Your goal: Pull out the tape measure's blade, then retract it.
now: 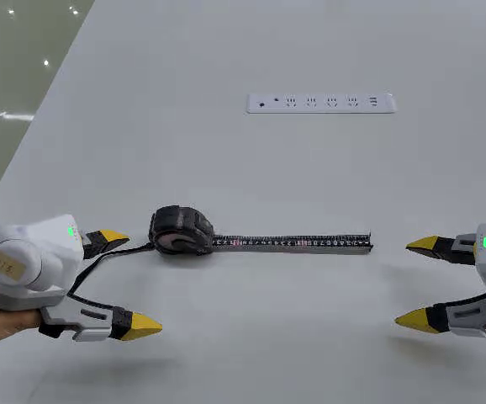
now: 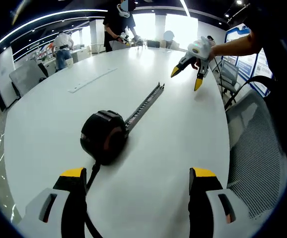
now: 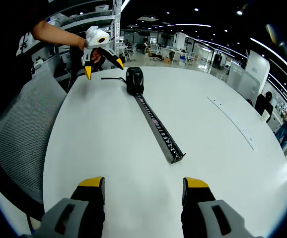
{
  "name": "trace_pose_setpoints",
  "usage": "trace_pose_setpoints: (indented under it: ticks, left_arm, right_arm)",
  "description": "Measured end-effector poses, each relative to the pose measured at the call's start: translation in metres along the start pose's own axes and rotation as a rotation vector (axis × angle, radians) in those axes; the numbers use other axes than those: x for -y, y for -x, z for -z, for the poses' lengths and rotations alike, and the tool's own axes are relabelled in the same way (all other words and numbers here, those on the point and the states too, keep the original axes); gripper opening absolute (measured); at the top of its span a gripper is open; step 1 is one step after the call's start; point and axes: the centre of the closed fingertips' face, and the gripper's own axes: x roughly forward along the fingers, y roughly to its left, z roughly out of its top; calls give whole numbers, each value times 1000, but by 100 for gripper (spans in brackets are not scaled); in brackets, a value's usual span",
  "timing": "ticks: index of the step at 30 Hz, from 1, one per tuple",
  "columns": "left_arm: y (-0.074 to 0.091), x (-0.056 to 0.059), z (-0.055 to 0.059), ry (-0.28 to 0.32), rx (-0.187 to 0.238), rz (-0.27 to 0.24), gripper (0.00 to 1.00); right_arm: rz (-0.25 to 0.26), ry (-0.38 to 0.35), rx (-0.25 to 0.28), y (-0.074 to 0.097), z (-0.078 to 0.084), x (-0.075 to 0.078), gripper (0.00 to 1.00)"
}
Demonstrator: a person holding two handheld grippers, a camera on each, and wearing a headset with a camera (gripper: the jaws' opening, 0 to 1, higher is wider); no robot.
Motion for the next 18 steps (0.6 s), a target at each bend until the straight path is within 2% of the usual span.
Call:
trace_pose_setpoints:
  ticks: [9,18]
  left_arm:
    - [1,10,-5,73,63,-43,86]
    - [3,16,-4,133,115,-92,90]
  right_arm:
    - [26,-68,38,-2,1,-9,66]
    - [78,-128,76,2,-3,-13,73]
